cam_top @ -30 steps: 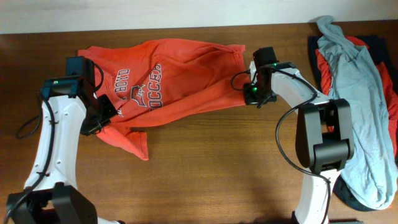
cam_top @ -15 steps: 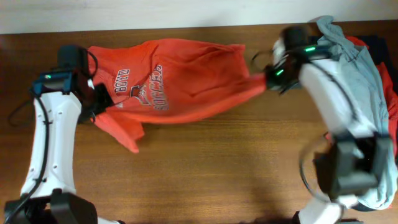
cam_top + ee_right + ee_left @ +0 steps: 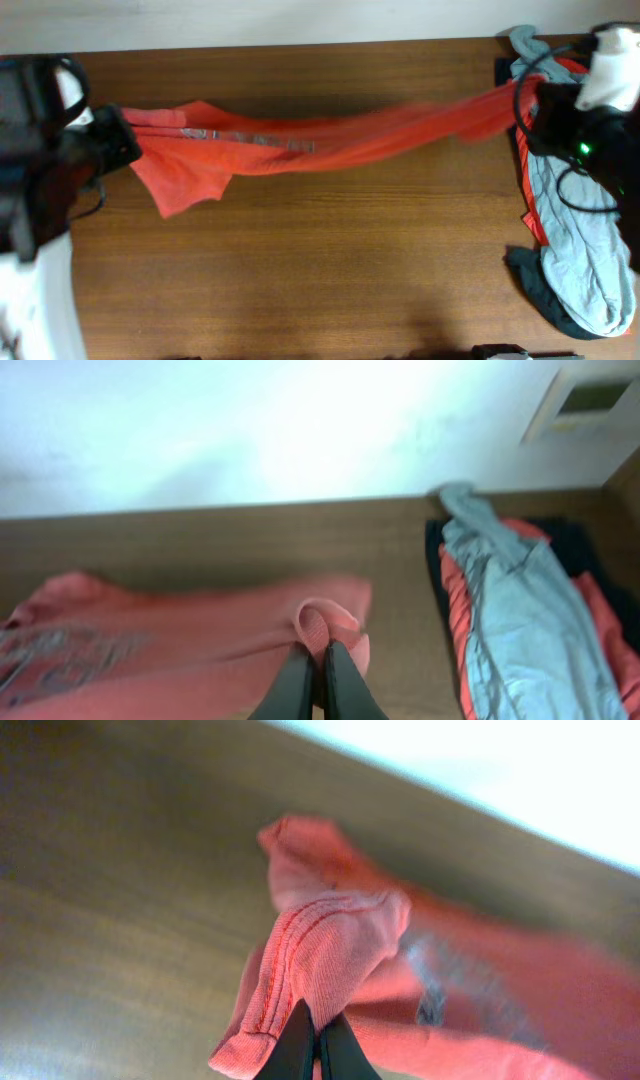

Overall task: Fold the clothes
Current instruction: 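Lift the t-shirt with both grippers, shake it, and lay it flat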

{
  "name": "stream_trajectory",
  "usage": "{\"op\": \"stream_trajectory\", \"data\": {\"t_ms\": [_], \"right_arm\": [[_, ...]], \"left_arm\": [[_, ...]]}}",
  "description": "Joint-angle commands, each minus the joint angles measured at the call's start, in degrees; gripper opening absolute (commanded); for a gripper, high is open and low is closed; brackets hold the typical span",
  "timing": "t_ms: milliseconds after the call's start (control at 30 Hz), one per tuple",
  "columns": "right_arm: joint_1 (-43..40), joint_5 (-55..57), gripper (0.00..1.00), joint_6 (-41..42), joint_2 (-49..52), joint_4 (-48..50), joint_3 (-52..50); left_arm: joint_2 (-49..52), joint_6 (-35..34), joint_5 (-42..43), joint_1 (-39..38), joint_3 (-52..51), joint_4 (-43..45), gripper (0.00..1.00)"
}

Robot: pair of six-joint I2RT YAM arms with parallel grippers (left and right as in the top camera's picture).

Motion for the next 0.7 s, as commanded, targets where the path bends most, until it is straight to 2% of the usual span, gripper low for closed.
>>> {"op": "stream_trajectory", "data": {"t_ms": [0, 167, 333, 533, 667], "right_arm": [[0.0, 3.8, 0.04, -0.6, -4.5, 0.1, 3.6], [0.0, 9.7, 0.04, -0.6, -7.3, 0.1, 8.7], [0.0, 10.7, 0.04, -0.6, -5.3, -0.3, 9.8], [0.0, 10.6, 0.04, -0.6, 3.6, -4.2, 9.8], [0.0, 10.2, 0.04, -0.6, 15.0, -5.5, 9.8]], "left_arm": [[-5.7, 0.9, 1.4, 0.1, 4.6, 0.5, 0.00], [-12.1, 0.8, 0.1, 0.1, 7.5, 4.3, 0.00], [-13.3, 0.0, -2.8, 0.1, 7.5, 7.3, 0.00], [-7.1, 0.0, -2.4, 0.1, 6.9, 6.4, 0.00], [3.3, 0.1, -1.5, 0.1, 6.9, 8.5, 0.00]]}}
